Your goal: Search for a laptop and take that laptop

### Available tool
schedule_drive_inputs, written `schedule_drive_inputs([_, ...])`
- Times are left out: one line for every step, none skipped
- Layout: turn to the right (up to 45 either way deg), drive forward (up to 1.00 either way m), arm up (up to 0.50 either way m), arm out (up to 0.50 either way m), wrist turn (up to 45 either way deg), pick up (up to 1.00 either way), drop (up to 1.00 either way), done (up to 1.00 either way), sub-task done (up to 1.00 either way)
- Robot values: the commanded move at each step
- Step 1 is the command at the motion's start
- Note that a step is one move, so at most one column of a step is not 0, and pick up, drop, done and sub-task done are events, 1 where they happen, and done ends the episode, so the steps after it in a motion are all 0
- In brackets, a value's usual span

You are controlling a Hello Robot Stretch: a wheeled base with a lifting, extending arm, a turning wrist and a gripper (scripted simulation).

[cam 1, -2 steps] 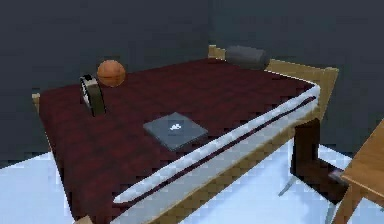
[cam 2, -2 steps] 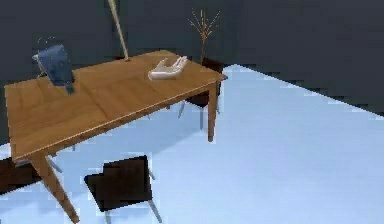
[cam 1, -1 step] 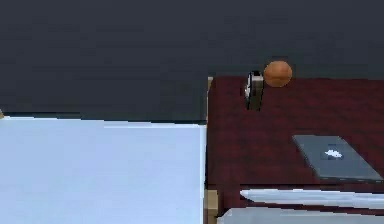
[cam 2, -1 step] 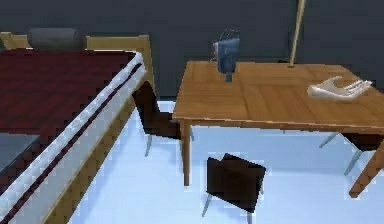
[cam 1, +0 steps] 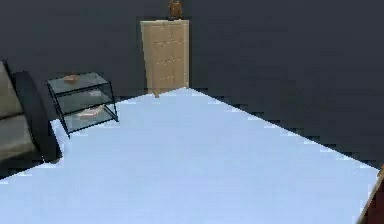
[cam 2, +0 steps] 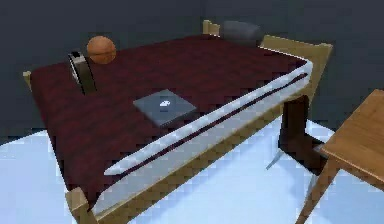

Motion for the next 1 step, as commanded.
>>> schedule_drive_inputs([45.0, 0.0, 0.0, 0.0, 0.0, 0.0, 0.0, 0.0, 0.0])
